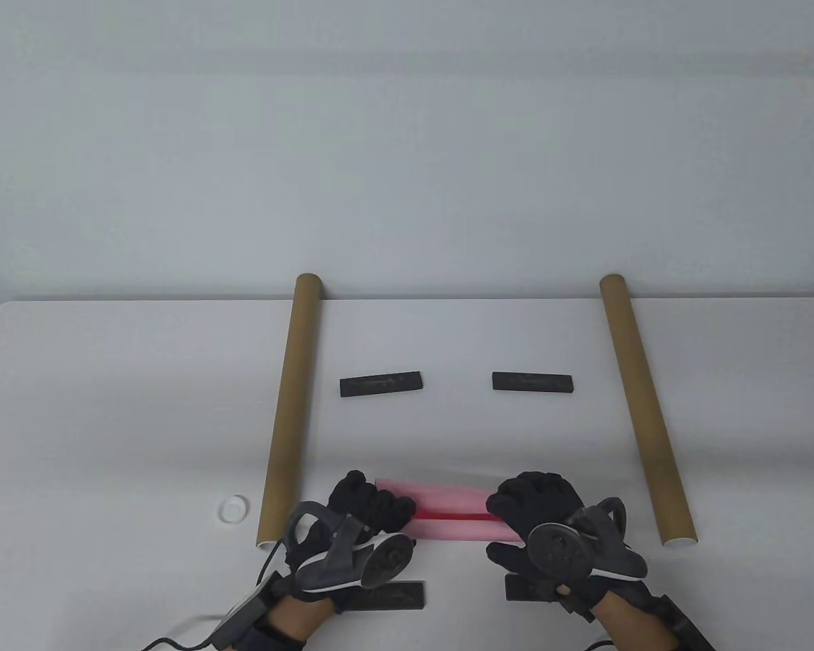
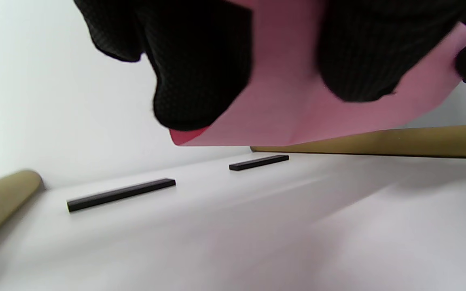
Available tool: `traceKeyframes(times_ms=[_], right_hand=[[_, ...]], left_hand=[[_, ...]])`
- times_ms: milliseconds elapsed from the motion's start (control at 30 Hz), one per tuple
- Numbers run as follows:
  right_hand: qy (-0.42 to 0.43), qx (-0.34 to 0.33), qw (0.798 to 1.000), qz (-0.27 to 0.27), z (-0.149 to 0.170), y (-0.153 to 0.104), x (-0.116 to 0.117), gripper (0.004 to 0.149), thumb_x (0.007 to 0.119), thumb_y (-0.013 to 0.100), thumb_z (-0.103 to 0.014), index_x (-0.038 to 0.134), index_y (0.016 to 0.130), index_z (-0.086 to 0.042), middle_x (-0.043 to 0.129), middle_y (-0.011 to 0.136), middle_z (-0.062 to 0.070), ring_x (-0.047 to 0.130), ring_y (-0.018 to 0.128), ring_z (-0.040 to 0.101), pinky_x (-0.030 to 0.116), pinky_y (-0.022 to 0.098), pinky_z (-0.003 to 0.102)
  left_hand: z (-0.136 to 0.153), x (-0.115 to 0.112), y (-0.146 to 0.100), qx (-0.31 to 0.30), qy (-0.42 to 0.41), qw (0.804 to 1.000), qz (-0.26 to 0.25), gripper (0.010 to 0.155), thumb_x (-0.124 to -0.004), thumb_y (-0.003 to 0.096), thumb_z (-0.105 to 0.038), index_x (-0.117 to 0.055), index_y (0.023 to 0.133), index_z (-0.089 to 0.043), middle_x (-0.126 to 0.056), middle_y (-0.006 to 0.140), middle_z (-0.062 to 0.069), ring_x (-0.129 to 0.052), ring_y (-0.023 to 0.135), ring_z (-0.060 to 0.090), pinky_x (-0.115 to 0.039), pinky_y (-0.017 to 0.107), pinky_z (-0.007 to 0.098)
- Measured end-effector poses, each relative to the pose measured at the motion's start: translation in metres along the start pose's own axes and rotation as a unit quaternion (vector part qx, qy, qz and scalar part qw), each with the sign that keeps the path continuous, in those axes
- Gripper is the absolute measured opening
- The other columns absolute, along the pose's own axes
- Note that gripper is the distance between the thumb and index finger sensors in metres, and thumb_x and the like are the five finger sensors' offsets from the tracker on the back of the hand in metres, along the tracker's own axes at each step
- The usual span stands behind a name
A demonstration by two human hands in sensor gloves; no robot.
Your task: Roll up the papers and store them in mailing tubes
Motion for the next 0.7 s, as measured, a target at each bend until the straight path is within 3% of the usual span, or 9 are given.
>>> traceKeyframes(times_ms=[100, 167, 267, 400, 467, 567, 700], right_hand=[[-0.004, -0.004, 1.0, 0.018, -0.002, 0.0, -0.003, 0.054, 0.089, 0.045, -0.047, 0.081, 0.092, -0.022, 0.081, 0.099, 0.009, 0.081, 0.095, 0.043, 0.067, 0.069, 0.069], [0.007, 0.001, 1.0, 0.017, 0.0, 0.0, -0.003, 0.048, 0.088, 0.045, -0.048, 0.087, 0.086, -0.022, 0.086, 0.094, 0.008, 0.084, 0.092, 0.042, 0.068, 0.068, 0.069], [0.012, -0.002, 1.0, -0.002, 0.001, 0.001, 0.001, 0.049, 0.085, 0.045, -0.055, 0.093, 0.078, -0.02, 0.094, 0.085, 0.007, 0.092, 0.085, 0.04, 0.072, 0.066, 0.068], [0.042, -0.002, 0.999, -0.015, 0.002, 0.002, 0.002, 0.053, 0.08, 0.042, -0.063, 0.099, 0.066, -0.02, 0.101, 0.075, 0.007, 0.098, 0.077, 0.039, 0.075, 0.063, 0.067], [0.042, 0.0, 0.999, -0.004, 0.002, 0.0, 0.002, 0.06, 0.08, 0.042, -0.065, 0.094, 0.078, -0.019, 0.094, 0.086, 0.009, 0.09, 0.086, 0.042, 0.072, 0.065, 0.067], [0.007, 0.003, 0.999, 0.033, 0.001, -0.002, -0.004, 0.065, 0.089, 0.042, -0.057, 0.079, 0.095, -0.021, 0.078, 0.104, 0.009, 0.077, 0.097, 0.046, 0.066, 0.069, 0.069], [0.005, -0.004, 0.999, 0.032, -0.002, -0.001, -0.003, 0.055, 0.09, 0.044, -0.047, 0.082, 0.092, -0.022, 0.08, 0.102, 0.008, 0.078, 0.097, 0.044, 0.067, 0.07, 0.068]], left_hand=[[0.003, -0.005, 0.001, 0.009, -0.033, 0.999, 0.024, 0.057, -0.078, 0.0353, -0.065, -0.086, 0.08, -0.03, -0.101, 0.049, -0.012, -0.107, 0.045, 0.01, -0.075, 0.069, 0.047], [0.002, -0.005, 0.0, 0.005, -0.009, 1.0, 0.018, 0.063, -0.077, 0.0352, -0.066, -0.081, 0.086, -0.03, -0.1, 0.059, -0.011, -0.107, 0.055, 0.011, -0.073, 0.07, 0.048], [-0.006, 0.001, -0.002, -0.009, 0.036, 0.999, -0.013, 0.07, -0.081, 0.0353, -0.064, -0.07, 0.095, -0.029, -0.093, 0.076, -0.008, -0.1, 0.071, 0.015, -0.068, 0.072, 0.05], [-0.01, 0.005, -0.003, -0.018, 0.051, 0.998, -0.032, 0.064, -0.085, 0.0356, -0.059, -0.073, 0.091, -0.031, -0.095, 0.071, -0.01, -0.102, 0.067, 0.013, -0.07, 0.07, 0.049], [-0.007, 0.004, -0.003, -0.015, 0.04, 0.999, -0.026, 0.06, -0.083, 0.0352, -0.062, -0.078, 0.087, -0.031, -0.098, 0.063, -0.011, -0.105, 0.059, 0.011, -0.072, 0.069, 0.048], [0.001, 0.0, -0.001, -0.01, -0.008, 1.0, -0.006, 0.06, -0.075, 0.0344, -0.067, -0.084, 0.081, -0.031, -0.1, 0.053, -0.012, -0.107, 0.05, 0.01, -0.074, 0.069, 0.047], [0.003, -0.003, 0.0, -0.007, -0.007, 1.0, 0.007, 0.06, -0.074, 0.0344, -0.068, -0.086, 0.08, -0.031, -0.101, 0.051, -0.013, -0.107, 0.049, 0.01, -0.075, 0.068, 0.047]])
Point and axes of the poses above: the tracker on the back of each hand, its own z axis roughly to the little-finger side, its own y axis roughly from the wrist to the fingertips, x = y × z, the point moved 4 cm from there along y, roughly from the wrist to the fingertips
